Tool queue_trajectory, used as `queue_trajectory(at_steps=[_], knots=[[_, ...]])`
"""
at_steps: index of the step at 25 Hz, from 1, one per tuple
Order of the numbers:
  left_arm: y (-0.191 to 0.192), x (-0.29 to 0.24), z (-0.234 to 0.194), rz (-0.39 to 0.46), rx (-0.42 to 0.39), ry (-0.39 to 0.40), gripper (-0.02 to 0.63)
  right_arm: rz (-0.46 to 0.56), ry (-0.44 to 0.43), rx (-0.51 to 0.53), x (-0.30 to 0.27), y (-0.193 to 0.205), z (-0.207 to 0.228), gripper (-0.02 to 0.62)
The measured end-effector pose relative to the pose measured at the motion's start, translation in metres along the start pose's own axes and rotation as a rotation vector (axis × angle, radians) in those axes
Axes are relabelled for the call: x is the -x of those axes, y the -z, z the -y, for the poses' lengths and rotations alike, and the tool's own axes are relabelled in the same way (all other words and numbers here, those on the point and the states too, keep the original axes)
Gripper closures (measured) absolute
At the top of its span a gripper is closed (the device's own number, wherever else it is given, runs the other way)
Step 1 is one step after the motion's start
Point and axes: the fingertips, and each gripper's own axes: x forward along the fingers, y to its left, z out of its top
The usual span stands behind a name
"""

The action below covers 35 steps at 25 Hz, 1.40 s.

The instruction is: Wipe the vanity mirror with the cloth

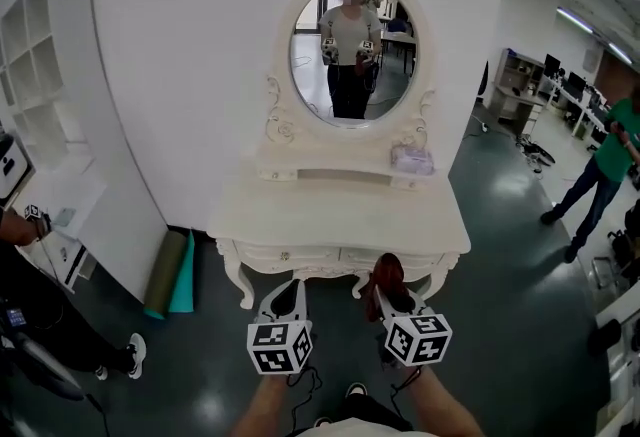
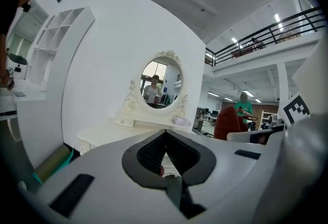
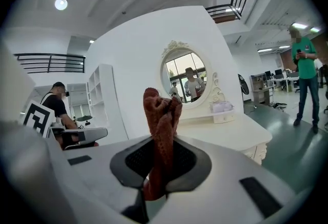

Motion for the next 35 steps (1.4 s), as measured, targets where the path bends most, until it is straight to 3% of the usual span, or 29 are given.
queue_trajectory(at_steps=[5,10,21,35], knots=[[0.0,-0.032,-0.006,-0.018,-0.01,0.007,0.6,-0.022,0.018,-0.014,-0.034,-0.005,0.024,0.537],[-0.006,-0.078,-0.027,-0.018,-0.013,-0.03,0.6,-0.008,-0.018,-0.028,-0.094,-0.022,0.041,0.537],[-0.067,-0.203,-0.04,-0.001,-0.07,-0.042,0.6,0.061,-0.053,-0.063,-0.208,-0.098,0.1,0.537],[-0.1,-0.326,-0.068,0.017,-0.027,-0.082,0.6,0.072,-0.079,0.002,-0.313,-0.162,0.154,0.537]])
